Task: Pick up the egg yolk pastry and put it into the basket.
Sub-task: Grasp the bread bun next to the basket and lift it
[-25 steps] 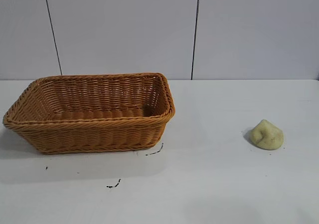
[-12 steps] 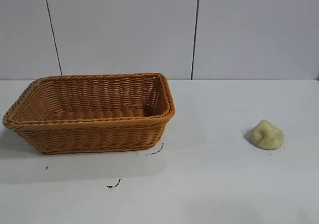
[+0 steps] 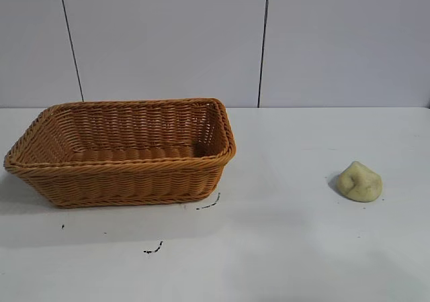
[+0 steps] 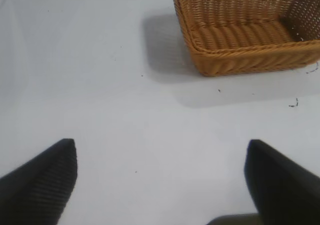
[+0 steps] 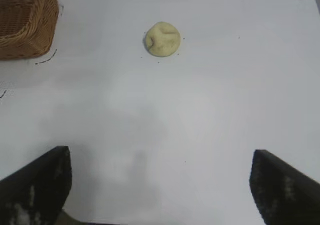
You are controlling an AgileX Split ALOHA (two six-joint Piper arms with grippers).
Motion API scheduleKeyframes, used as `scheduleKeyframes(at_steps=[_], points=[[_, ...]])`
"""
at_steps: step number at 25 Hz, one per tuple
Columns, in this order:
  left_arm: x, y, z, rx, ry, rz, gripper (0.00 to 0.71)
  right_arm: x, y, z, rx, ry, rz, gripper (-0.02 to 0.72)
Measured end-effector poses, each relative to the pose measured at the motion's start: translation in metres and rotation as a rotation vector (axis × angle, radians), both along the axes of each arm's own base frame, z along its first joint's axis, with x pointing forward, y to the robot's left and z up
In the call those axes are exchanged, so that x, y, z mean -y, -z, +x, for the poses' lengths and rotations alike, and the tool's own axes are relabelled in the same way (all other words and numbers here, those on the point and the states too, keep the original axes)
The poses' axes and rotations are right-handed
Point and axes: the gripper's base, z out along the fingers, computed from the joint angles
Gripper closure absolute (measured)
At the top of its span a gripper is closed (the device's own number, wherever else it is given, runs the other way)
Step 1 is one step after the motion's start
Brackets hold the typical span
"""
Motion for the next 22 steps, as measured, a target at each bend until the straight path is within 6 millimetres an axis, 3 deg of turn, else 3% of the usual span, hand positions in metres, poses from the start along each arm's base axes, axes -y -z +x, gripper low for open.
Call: scheduleKeyframes(at_steps=[5,9,15,22], points=[[0.0,0.0,0.0,0.0,0.0,0.0,0.017,0.0,-0.02,0.064,-0.159,-0.029,-0.007,0.008],[0.0,0.0,0.0,0.0,0.0,0.0,0.017,0.001,-0.02,0.119,-0.305,-0.047,-0.01,0.008],[0.0,0.0,0.0,0.0,0.0,0.0,0.017,0.003,-0.007,0.193,-0.425,-0.088,-0.04,0.008],[0.0,0.0,0.0,0.0,0.0,0.0,0.017,0.005,0.033,0.259,-0.534,-0.117,-0.056,0.008]])
